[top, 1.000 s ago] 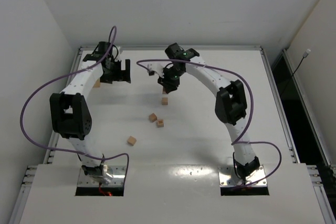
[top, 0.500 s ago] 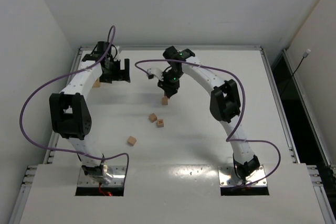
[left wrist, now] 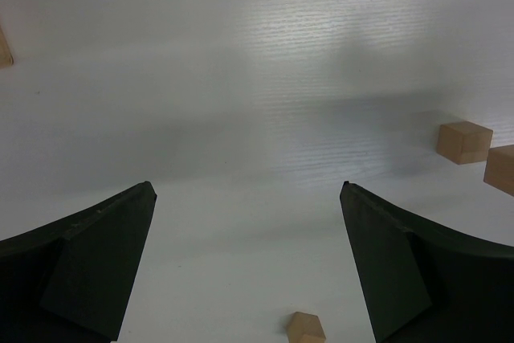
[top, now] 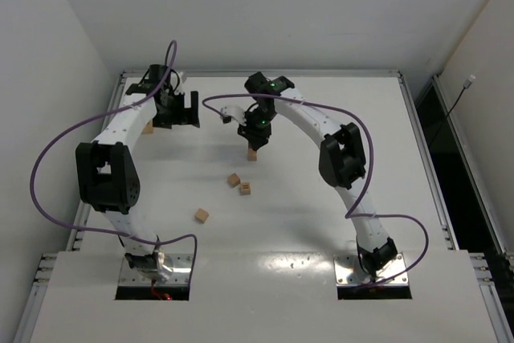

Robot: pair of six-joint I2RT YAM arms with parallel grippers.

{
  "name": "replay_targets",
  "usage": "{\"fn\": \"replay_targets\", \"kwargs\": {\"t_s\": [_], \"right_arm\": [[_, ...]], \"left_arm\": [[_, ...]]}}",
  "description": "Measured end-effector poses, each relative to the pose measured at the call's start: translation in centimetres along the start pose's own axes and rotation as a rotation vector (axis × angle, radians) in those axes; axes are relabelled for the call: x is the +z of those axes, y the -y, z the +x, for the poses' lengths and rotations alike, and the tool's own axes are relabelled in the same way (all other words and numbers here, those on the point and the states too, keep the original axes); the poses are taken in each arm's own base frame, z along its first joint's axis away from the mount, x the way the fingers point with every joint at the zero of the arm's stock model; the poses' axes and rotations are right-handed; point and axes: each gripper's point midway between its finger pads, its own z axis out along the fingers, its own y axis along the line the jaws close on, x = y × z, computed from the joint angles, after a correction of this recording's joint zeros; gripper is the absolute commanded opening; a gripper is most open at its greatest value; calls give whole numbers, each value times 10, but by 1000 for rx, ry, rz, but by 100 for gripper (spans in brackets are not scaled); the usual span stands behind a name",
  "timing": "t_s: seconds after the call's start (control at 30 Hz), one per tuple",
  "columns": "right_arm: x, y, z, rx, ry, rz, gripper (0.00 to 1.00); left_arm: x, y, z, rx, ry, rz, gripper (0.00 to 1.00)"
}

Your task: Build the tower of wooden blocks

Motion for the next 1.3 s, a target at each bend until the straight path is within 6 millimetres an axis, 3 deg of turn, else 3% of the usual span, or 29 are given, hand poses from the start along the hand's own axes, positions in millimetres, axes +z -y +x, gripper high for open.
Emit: {"fn": "replay_targets", "kwargs": {"t_s": [0.43, 1.3], "right_arm": [[19, 4, 3, -1, -18, -4, 0], [25, 6, 7, 9, -31, -4, 6]], "left_arm": [[1, 1, 0, 0, 1, 6, 100], [3, 1, 6, -1, -12, 11, 100]]}}
